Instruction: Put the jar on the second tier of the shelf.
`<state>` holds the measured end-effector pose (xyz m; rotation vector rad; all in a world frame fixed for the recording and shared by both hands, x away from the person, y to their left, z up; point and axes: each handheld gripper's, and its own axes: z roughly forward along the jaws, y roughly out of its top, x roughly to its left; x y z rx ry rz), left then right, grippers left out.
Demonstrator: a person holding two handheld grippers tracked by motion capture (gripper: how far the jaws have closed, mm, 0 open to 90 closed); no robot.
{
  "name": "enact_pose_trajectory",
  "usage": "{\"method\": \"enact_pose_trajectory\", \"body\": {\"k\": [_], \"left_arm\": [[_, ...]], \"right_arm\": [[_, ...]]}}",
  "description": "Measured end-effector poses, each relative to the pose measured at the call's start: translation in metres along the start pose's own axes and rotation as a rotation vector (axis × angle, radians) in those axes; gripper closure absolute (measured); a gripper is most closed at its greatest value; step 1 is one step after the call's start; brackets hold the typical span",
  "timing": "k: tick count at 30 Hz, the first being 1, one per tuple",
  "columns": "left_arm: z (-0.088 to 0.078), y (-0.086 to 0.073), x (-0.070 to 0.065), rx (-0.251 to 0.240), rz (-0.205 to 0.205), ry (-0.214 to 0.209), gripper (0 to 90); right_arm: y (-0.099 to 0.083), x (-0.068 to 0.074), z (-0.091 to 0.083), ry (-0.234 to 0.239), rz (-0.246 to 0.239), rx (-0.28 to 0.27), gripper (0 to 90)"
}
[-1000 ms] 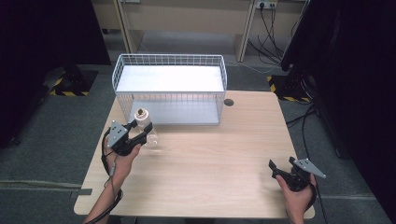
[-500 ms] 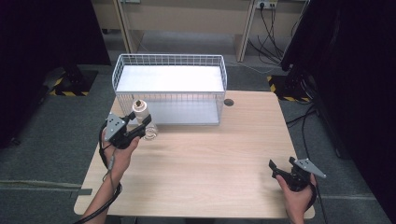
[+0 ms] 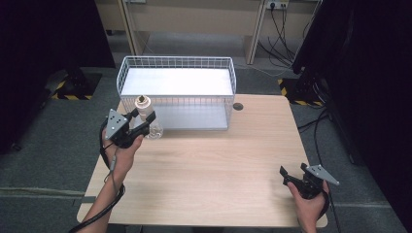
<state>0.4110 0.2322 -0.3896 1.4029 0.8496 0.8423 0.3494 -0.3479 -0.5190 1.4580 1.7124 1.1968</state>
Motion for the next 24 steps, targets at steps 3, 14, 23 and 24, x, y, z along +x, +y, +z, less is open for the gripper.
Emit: {"method": "enact_pose_trajectory", "body": {"k": [3,14,23,24], "left_arm": [[0.001,0.004,0.001,-0.002,0.002,0.001,45.7],[0.004,0.020,0.004,-0.018,0.009,0.013,45.7],[0.008,0.029,0.004,-0.027,0.013,0.015,45.7],[0.009,0.030,0.004,-0.026,0.014,0.015,45.7]], "right_arm": [[0.000,0.000,0.000,0.001,0.002,-0.001,7.8],[0.000,0.000,0.000,0.001,0.001,0.000,7.8],[0.000,0.000,0.000,0.003,0.004,0.000,7.8],[0.000,0.000,0.000,0.003,0.004,-0.001,7.8]]}}
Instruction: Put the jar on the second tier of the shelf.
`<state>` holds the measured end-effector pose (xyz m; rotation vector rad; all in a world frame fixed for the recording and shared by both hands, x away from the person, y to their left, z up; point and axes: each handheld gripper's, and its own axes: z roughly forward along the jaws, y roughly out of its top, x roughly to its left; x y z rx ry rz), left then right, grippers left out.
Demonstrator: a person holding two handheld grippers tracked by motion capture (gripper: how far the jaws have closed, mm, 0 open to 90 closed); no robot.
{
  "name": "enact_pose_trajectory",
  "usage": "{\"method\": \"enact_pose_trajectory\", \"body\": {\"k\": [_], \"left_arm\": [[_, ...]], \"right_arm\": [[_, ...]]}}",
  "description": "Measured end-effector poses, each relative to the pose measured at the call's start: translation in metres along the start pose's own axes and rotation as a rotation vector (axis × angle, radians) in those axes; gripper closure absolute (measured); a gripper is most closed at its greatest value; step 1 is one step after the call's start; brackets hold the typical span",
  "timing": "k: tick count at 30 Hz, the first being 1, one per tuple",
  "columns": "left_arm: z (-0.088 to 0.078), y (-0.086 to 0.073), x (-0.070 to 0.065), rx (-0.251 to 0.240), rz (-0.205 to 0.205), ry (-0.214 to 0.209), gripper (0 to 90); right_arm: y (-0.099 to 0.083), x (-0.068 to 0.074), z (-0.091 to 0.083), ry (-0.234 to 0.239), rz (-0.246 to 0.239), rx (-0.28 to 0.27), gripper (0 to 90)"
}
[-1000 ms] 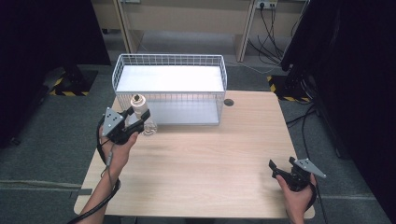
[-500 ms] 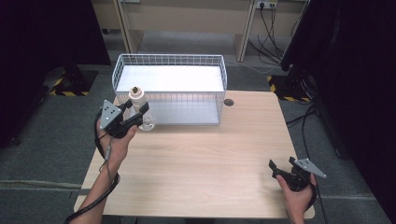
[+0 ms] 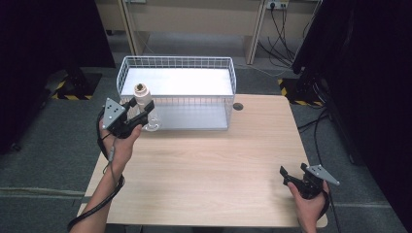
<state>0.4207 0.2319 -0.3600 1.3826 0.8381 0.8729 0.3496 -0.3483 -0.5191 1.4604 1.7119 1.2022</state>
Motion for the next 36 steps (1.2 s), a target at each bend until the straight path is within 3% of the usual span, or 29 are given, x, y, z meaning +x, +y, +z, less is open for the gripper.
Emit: {"method": "enact_pose_trajectory", "body": {"k": [36], "left_arm": [[0.018,0.044,0.009,-0.044,0.002,0.032,45.8]], "right_arm": [[0.000,-0.001,0.000,0.002,0.003,0.003,7.8]]}}
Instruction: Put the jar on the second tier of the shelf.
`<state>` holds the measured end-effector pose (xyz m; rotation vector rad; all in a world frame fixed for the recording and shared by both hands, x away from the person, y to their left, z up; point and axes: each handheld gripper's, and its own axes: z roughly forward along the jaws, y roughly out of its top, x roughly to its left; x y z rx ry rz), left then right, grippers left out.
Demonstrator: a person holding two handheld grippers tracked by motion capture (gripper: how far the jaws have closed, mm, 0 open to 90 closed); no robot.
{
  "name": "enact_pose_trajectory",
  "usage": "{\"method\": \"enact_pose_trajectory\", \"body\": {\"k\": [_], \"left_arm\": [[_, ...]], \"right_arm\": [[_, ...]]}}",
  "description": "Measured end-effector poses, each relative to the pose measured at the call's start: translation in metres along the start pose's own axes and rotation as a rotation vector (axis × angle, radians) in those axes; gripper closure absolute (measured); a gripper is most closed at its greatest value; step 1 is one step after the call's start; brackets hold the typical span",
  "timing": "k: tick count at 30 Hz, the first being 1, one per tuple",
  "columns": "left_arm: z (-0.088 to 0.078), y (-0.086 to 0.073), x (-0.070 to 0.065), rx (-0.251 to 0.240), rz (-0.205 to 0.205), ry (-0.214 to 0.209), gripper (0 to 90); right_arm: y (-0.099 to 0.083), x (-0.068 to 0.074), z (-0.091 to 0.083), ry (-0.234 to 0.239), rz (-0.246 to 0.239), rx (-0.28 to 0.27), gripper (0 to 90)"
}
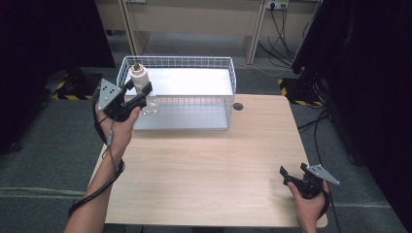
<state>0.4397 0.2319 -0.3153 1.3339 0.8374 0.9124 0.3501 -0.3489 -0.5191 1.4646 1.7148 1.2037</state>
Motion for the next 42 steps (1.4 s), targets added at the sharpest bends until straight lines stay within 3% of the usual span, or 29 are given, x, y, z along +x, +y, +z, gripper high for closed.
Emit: {"method": "enact_pose_trajectory", "body": {"k": [23,42], "left_arm": [[0.014,0.024,0.002,-0.022,0.007,0.016,45.7],[0.036,0.034,0.009,-0.016,0.003,0.076,45.8]], "right_arm": [[0.000,0.000,0.000,0.002,0.002,0.002,7.8],[0.000,0.000,0.000,0.006,0.001,0.005,7.8]]}}
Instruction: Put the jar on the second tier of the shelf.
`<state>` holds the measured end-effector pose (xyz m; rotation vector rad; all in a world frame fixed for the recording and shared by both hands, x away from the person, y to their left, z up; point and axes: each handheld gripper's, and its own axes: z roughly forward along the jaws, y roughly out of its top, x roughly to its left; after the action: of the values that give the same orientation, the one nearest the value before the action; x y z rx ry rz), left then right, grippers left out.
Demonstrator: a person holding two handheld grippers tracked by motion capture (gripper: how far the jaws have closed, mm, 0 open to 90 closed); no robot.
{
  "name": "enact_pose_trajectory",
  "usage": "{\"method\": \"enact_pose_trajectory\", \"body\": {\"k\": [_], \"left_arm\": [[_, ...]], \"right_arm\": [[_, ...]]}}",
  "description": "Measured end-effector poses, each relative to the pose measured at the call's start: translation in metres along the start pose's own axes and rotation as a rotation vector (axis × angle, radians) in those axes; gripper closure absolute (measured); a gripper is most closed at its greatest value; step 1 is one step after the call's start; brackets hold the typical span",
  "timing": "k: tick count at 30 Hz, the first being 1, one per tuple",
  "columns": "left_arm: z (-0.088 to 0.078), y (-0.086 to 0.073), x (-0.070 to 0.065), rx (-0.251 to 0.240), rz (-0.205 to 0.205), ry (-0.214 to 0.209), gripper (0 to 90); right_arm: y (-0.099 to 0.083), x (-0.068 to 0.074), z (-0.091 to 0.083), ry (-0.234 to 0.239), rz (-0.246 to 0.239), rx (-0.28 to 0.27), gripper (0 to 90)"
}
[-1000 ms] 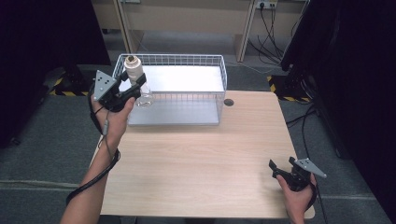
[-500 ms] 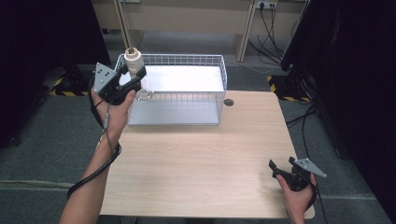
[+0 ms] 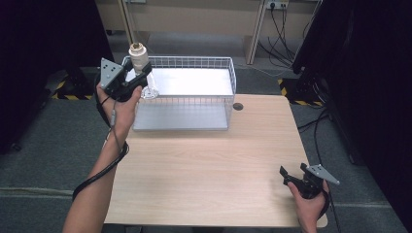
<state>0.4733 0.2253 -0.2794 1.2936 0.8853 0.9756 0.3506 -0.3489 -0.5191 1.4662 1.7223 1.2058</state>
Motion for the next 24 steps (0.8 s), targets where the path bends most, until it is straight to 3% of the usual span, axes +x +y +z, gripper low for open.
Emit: {"method": "enact_pose_trajectory", "body": {"k": [24], "left_arm": [[0.036,0.006,0.010,0.018,-0.010,0.066,45.7]], "right_arm": [[0.000,0.000,0.000,0.001,0.000,0.002,7.8]]}}
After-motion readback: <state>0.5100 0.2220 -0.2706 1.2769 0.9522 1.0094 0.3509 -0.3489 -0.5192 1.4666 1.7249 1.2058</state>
